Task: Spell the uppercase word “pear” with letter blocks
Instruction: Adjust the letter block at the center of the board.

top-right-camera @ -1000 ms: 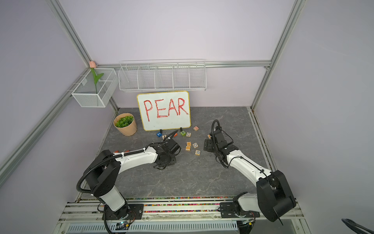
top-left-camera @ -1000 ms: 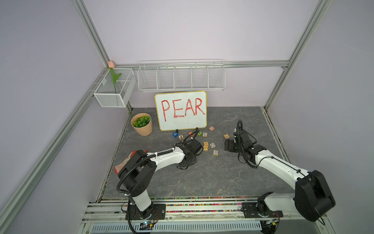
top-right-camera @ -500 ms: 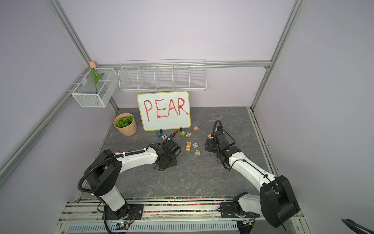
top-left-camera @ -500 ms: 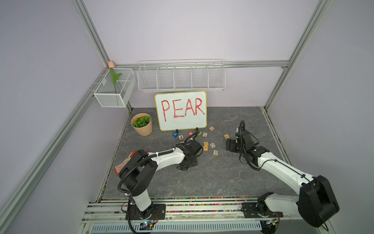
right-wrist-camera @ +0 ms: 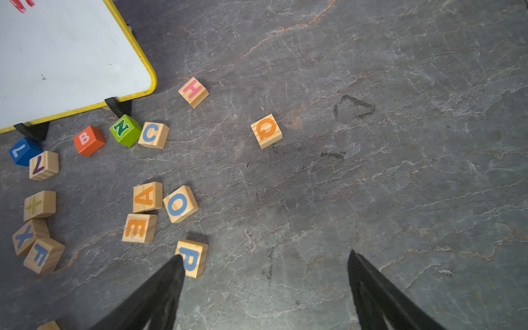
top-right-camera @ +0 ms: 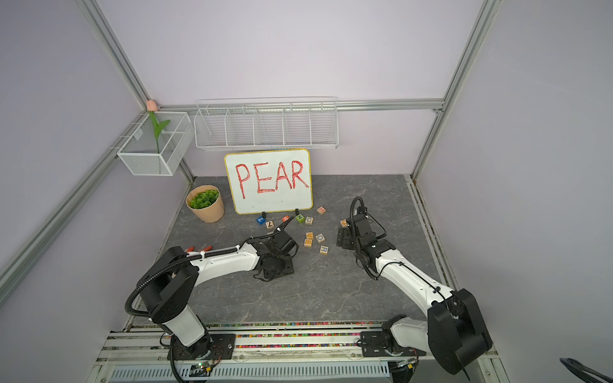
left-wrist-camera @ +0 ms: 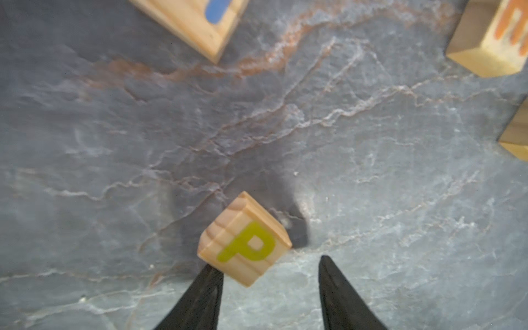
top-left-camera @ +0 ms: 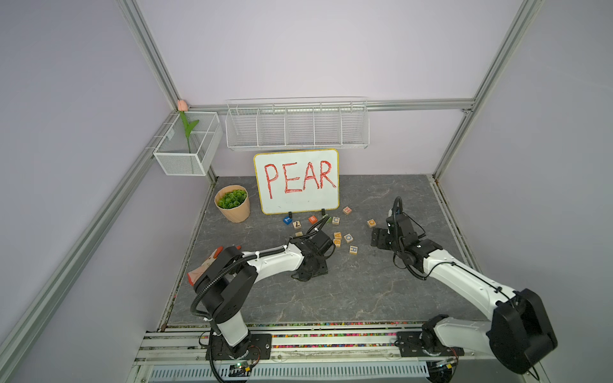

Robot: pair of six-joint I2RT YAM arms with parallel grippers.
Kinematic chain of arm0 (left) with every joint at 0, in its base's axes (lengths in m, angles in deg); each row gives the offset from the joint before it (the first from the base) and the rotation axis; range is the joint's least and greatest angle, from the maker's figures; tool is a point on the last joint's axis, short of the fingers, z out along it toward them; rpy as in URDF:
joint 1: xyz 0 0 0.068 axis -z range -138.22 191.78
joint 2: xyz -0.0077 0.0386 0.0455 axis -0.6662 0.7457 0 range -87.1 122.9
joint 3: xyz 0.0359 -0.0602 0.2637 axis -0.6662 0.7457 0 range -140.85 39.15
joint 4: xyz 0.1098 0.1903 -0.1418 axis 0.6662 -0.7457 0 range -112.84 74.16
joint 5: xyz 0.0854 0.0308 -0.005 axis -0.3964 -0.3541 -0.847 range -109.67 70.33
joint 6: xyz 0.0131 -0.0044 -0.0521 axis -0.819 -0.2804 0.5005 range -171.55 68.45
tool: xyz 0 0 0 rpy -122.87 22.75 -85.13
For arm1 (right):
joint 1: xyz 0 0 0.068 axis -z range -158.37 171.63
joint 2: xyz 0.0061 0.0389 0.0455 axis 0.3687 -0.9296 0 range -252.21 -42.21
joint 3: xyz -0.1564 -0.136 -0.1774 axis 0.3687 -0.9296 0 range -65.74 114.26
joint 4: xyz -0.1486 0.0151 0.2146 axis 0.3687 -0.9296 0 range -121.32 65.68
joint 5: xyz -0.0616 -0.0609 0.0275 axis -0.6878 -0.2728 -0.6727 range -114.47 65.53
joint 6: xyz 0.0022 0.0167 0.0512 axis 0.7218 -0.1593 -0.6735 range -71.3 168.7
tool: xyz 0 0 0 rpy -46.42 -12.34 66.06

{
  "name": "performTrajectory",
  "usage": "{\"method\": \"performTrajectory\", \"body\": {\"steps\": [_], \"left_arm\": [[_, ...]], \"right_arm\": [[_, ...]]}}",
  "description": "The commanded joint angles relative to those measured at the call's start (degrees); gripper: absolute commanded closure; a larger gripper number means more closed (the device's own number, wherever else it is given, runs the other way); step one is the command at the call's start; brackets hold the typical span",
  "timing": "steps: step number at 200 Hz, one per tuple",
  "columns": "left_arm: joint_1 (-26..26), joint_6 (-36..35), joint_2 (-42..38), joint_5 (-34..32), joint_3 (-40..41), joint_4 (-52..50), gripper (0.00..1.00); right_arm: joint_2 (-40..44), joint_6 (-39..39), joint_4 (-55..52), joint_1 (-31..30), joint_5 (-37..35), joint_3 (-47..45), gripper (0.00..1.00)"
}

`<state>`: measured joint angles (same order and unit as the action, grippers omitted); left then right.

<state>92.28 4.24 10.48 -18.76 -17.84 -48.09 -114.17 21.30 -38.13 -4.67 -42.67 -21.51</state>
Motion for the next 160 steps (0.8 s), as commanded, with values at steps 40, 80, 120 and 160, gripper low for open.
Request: {"method": "performTrajectory", "body": {"steps": [40, 80, 120, 160], "left_arm": [[0.8, -4.3, 1.6, 2.0, -4.0, 0.1, 0.45], [0.9, -4.4, -1.2, 0.7, -3.5, -1.5, 0.44], [1.0, -8.8, -6.3, -6.3, -5.2, -9.7, 0.41], [1.0, -12.4, -2.3, -13.1, -10.2, -13.8, 0.41]], "right_arm": [[1.6, 0.3, -1.3, 0.3, -2.1, -1.6, 0.09], [0.9, 0.6, -1.1, 0.3, -2.3, -1.3, 0.09], [-0.2, 0.9, -0.7, 0.3, -1.7, -0.5, 0.09], [-0.9, 0.9, -0.4, 0.3, -0.7, 0.3, 0.09]]}}
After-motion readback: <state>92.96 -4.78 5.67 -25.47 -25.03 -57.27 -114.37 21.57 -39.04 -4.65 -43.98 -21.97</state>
